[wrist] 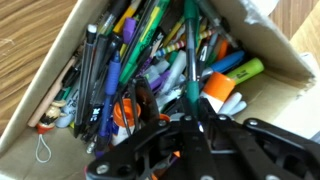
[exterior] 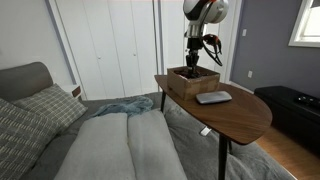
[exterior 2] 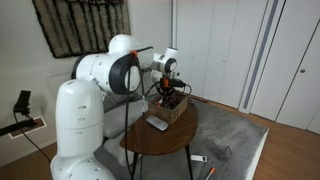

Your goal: Remove the pen from the box and put it on the table next to the box

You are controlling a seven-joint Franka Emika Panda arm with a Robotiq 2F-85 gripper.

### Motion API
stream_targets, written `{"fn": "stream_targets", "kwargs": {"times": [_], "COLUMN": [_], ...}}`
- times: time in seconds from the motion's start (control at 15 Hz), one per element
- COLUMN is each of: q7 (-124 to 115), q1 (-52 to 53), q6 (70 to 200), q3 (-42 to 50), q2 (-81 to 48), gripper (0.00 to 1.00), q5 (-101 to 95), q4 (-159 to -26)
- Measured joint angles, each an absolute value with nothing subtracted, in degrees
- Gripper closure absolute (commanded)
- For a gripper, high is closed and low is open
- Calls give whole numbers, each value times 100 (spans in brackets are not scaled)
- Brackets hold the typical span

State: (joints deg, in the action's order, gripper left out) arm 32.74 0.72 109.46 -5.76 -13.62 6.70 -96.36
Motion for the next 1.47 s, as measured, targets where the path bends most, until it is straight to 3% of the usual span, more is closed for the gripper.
{"fn": "stream_targets", "kwargs": {"times": [0.67,1.13,1.47], "q7": [2502,1533,1290], "q1": [-4,47,7], "q6": [11340,11850,10549], "q3": [-60,6,24], "q2": [1467,2479,3268], "gripper": [97,97,97], "q5": [618,587,52], "q4": [-12103,-12502,-12639]}}
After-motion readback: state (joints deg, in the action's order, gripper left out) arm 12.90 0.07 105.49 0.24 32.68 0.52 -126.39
